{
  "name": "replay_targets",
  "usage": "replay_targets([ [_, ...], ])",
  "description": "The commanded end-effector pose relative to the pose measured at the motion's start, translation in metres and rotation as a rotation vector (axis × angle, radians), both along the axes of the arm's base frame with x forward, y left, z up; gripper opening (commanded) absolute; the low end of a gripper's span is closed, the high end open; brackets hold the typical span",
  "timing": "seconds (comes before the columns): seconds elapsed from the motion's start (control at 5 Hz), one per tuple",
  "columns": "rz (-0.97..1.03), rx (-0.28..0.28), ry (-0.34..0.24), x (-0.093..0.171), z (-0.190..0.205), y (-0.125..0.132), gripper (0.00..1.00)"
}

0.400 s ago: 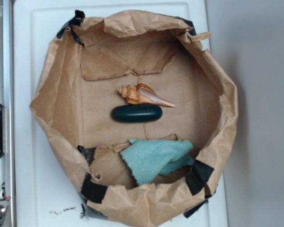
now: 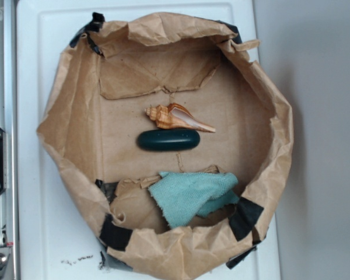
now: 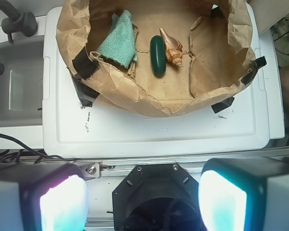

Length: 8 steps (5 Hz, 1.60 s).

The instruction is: Grab the shell.

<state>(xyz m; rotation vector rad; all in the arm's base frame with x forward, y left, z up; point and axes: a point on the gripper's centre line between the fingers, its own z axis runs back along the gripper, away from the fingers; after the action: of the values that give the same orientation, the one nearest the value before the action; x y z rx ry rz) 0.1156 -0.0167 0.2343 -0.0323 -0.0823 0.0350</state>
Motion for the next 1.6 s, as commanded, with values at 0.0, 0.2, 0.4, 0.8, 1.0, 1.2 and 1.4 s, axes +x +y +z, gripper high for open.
replay_targets([
  [0.0,0.031,0.006,0.01,0.0,-0.002,0.018,1.0],
  [0.2,0.031,0.006,0.01,0.0,-0.002,0.018,1.0],
  [0.4,0.031,0.006,0.01,0.0,-0.002,0.018,1.0],
  [0.8,-0.184,-0.016,-0.02,0.099,-0.054,0.016,1.0],
  [1.0,-0.302,-0.087,-0.003,0.144,-0.072,0.006,1.0],
  [1.2,-0.483,-0.138,-0.113,0.162,-0.084,0.003,1.0],
  [1.4,-0.669,-0.19,-0.198,0.161,-0.089,0.017,1.0],
])
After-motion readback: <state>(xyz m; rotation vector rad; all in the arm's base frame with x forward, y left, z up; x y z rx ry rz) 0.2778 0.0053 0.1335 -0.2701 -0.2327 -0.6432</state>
